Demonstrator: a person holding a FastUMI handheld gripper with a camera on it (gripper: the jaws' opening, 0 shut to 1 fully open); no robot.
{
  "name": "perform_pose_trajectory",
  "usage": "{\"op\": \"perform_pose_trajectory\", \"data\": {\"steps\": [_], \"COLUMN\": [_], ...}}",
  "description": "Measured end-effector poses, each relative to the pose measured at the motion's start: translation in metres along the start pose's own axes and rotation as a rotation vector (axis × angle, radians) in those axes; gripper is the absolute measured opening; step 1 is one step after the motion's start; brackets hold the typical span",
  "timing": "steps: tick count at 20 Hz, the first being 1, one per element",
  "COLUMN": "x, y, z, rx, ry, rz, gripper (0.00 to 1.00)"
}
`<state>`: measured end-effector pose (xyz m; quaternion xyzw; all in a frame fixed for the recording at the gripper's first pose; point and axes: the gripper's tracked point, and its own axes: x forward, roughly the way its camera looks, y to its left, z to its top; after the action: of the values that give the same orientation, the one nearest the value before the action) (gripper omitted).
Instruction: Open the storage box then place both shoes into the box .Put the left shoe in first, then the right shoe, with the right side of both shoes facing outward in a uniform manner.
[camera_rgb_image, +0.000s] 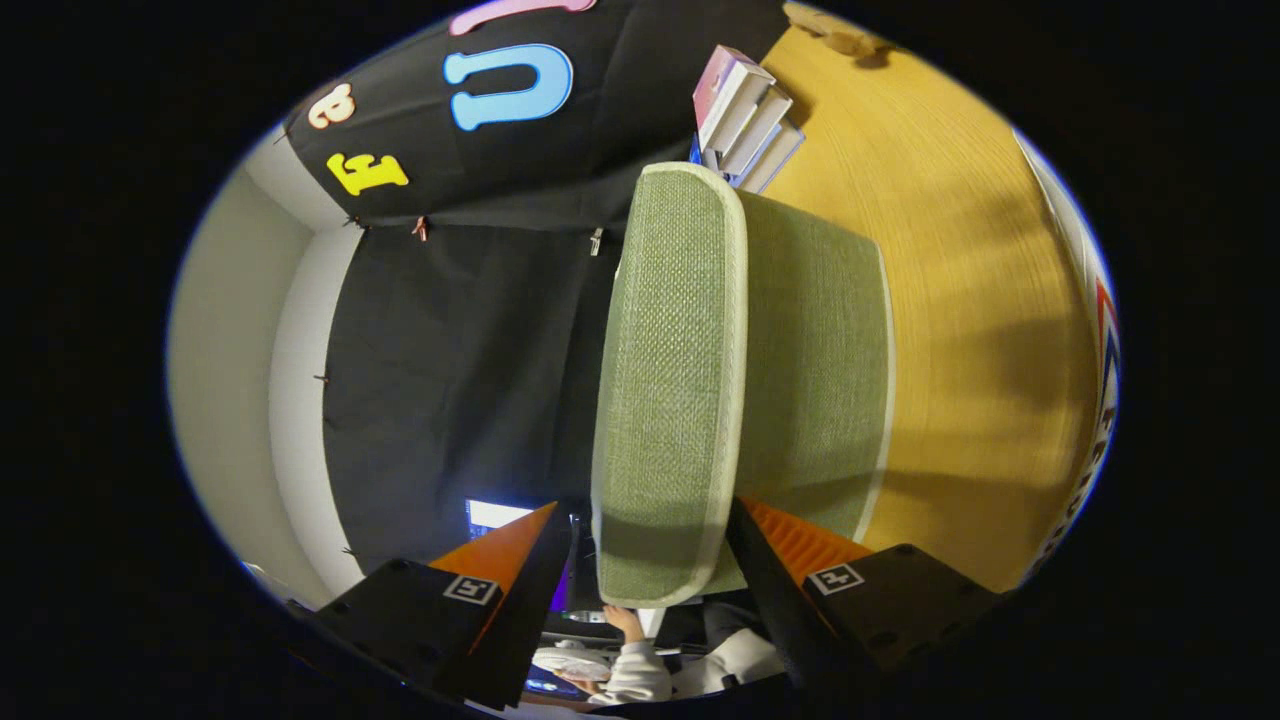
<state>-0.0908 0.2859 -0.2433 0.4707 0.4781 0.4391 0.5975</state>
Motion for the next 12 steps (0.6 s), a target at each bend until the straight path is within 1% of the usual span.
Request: {"op": "perform_pose_trajectory", "data": {"steps": [3,7,8,9,10,11,12], "x": [-0.009,-0.024,-0.025,-0.024,-0.022,-0.021,-0.016], "y": [0.009,0.031,0.032,0.034,0.040,0.041,0.040], "z": [0.002,0.005,0.010,0.014,0.011,0.009,0.012], "rx": [-0.005,0.036,0.032,0.032,0.042,0.045,0.041], "ry": [-0.007,-0.018,-0.038,-0.052,-0.035,-0.031,-0.040], "rz": [0.006,0.028,0.016,0.014,0.025,0.013,0.001], "gripper": [0.95,0.95,0.91,0.79,0.68,0.68,0.54]}}
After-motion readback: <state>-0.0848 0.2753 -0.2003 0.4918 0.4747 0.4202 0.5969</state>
